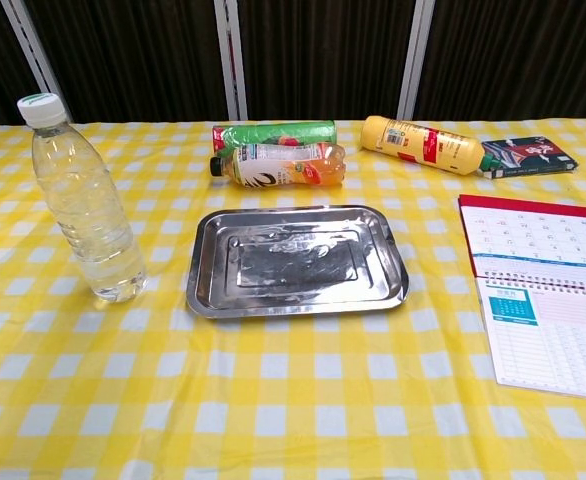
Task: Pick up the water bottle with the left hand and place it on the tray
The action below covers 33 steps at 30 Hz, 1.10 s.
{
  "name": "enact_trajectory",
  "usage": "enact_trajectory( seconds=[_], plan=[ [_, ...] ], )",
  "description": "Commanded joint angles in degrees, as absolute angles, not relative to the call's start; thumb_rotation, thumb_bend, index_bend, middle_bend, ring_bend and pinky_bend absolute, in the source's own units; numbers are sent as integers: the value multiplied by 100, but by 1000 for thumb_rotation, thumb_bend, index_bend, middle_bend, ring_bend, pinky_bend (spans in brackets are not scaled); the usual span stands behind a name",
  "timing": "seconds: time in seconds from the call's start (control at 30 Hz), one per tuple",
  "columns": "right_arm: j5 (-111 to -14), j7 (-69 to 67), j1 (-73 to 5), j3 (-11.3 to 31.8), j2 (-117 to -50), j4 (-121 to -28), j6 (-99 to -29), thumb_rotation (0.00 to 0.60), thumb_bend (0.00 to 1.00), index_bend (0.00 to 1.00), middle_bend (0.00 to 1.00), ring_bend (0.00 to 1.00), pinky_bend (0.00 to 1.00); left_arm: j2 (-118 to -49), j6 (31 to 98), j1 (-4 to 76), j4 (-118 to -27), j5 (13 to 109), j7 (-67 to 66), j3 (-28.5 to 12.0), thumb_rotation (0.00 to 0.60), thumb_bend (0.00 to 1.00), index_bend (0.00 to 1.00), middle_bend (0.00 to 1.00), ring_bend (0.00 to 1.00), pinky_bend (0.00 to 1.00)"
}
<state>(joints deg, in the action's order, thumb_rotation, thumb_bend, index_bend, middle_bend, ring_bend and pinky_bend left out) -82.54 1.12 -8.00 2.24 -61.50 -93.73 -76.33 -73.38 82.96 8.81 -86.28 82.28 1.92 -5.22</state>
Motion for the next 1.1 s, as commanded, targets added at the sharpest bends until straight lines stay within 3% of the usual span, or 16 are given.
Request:
enact_trajectory(
  seconds=[0.03, 0.27, 0.4, 0.57, 0.8, 1.1],
  plan=[
    [-8295, 14, -796, 211, -6125, -9360, -7637, 600, 158, 101, 73, 1, 0, -7383, 8262, 907, -8476, 8085, -202, -553, 600, 118, 168, 105, 0, 0],
    [-8289, -77, -799, 212, -6100, -9355, -7612, 600, 158, 101, 73, 1, 0, -7798, 8377, 1029, -8492, 8167, 803, -799, 600, 118, 187, 131, 0, 0],
    [-8304, -114, -806, 200, -6087, -9376, -7587, 600, 158, 101, 73, 1, 0, -8056, 7505, 1285, -8449, 7836, 2905, -923, 600, 112, 160, 103, 0, 0],
    [-8291, -166, -816, 209, -6072, -9373, -7564, 600, 158, 101, 73, 1, 0, -8394, 6621, 1627, -7956, 7818, 4139, -851, 600, 38, 120, 87, 0, 0],
    [-8323, -246, -830, 190, -6049, -9399, -7527, 600, 158, 101, 73, 1, 0, -8784, 6043, 1969, -7663, 8196, 4925, -586, 600, 13, 91, 62, 0, 0],
    [-8370, -333, -826, 158, -5998, -9433, -7511, 600, 157, 101, 74, 1, 0, -9266, 6023, 2160, -7458, 8178, 4897, -668, 600, 13, 91, 62, 0, 0]
  ],
)
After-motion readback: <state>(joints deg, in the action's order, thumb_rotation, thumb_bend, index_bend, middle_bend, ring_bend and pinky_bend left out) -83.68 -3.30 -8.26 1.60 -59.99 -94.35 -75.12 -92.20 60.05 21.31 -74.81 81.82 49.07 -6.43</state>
